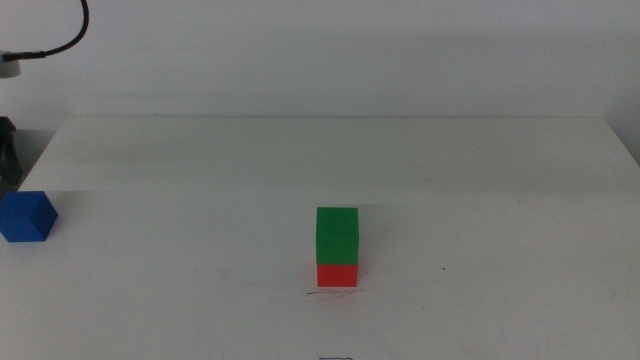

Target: Stack red cubes first, then green, then blue cubes in a specific spot.

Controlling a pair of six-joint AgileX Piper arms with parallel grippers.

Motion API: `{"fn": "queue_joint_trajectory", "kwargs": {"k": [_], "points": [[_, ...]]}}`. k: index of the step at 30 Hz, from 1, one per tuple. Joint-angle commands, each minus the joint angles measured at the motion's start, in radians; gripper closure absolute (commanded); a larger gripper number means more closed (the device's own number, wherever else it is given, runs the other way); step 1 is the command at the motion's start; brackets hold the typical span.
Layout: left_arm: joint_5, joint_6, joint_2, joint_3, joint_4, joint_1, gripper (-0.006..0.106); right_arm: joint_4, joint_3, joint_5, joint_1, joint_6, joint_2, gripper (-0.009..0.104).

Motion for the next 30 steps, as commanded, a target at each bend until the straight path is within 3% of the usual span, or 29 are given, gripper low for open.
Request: {"fn": "queue_joint_trajectory", "kwargs": {"k": [1,9,22,26,30], "points": [[0.001,0.001,-0.001,-0.080,-0.003,0.005,0.007,0.013,-0.021,-0.072,0.004,-0.011,0.003,0.019],[0.062,0.046,0.154,-0.219,-0.022,0.003,0.007,0.013,-0.021,-0.072,0.004,-0.011,0.003,0.019],[0.056,0.048,0.268,-0.227,-0.051,0.000,0.009,0.013,-0.021,-0.072,0.004,-0.011,0.003,0.019],[0.056,0.049,0.273,-0.227,-0.050,0.000,0.018,0.013,-0.021,-0.071,0.004,-0.011,0.003,0.019],[0.061,0.049,0.273,-0.227,-0.046,0.000,0.036,0.013,-0.021,-0.071,0.004,-0.011,0.003,0.019]]}}
